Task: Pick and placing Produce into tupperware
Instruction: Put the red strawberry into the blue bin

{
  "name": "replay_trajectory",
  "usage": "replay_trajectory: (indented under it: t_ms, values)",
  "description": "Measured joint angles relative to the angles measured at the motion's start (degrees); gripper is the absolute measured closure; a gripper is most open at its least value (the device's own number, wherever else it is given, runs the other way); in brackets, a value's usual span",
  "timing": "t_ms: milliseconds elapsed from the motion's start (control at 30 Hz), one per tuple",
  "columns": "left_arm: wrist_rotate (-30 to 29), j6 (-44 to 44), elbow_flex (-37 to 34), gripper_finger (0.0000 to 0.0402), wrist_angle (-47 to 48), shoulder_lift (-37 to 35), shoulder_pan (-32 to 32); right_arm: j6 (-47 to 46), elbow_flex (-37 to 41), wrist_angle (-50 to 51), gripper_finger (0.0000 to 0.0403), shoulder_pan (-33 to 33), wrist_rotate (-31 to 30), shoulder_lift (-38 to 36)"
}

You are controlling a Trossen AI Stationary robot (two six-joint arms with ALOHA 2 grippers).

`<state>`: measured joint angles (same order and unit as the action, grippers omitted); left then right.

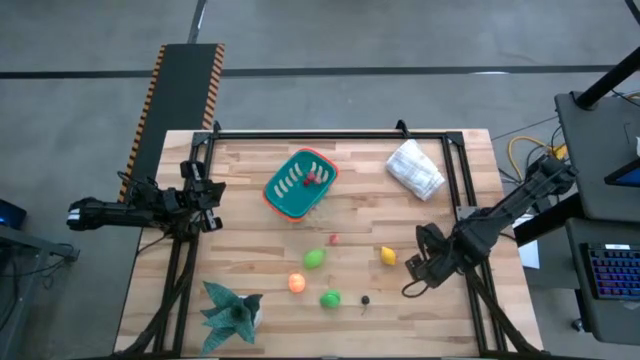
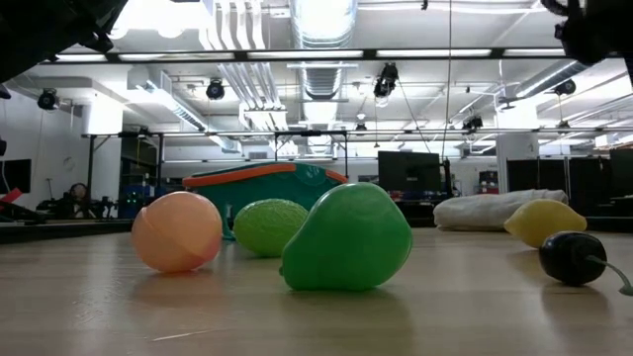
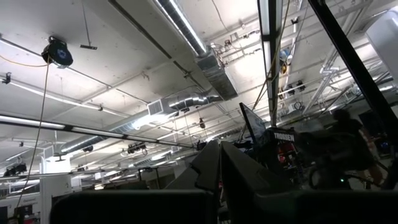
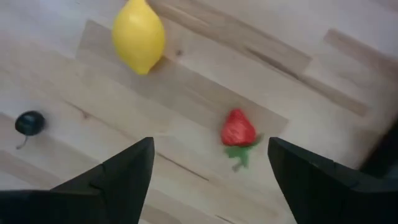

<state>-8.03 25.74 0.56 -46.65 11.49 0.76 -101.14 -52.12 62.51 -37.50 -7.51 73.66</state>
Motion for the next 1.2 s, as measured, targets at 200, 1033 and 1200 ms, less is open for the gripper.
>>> replay_trajectory:
  t_ms: [200,1033,1200]
  values:
    - [0.3,0.0,0.0,0.0402,0.0,0.0,0.0,-1.0,4.8,-5.1,0.0097,0.0,1.5,2.3]
    - [0.4,0.0,0.0,0.0402,0.0,0.0,0.0,-0.2,7.8,-9.4,0.0108,-0.1,5.3,16.1]
    - [0.4,0.0,0.0,0.0402,0.0,0.1,0.0,-0.2,7.9,-9.9,0.0141,-0.1,5.6,15.7]
